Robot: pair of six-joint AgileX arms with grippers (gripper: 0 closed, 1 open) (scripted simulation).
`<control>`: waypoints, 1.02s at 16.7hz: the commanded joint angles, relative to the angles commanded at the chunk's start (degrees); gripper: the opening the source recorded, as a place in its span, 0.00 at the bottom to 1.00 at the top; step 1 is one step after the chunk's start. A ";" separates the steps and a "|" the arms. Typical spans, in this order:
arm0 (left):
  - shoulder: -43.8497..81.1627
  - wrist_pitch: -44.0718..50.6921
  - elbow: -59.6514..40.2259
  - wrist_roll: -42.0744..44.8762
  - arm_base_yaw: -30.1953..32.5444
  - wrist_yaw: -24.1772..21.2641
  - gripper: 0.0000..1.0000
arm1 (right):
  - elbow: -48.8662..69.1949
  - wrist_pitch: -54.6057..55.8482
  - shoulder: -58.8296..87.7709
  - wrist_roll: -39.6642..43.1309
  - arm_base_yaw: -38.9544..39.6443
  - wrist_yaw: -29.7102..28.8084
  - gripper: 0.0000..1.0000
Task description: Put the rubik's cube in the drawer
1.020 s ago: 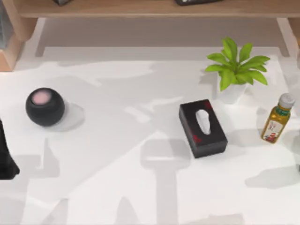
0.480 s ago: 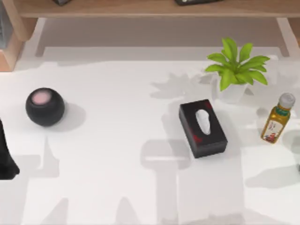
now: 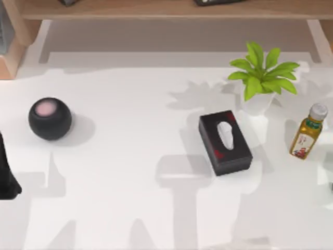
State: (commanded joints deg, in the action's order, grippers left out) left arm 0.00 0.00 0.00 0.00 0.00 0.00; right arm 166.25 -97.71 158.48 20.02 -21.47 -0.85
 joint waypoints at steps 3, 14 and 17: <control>0.00 0.00 0.00 0.00 0.00 0.00 1.00 | 0.00 0.00 0.00 0.00 0.00 0.00 0.00; 0.00 0.00 0.00 0.00 0.00 0.00 1.00 | 0.00 0.00 0.00 0.00 0.00 0.00 0.83; 0.00 0.00 0.00 0.00 0.00 0.00 1.00 | 0.00 0.00 0.00 0.00 0.00 0.00 1.00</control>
State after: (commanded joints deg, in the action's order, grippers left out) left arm 0.00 0.00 0.00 0.00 0.00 0.00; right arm 166.25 -97.71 158.48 20.02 -21.47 -0.85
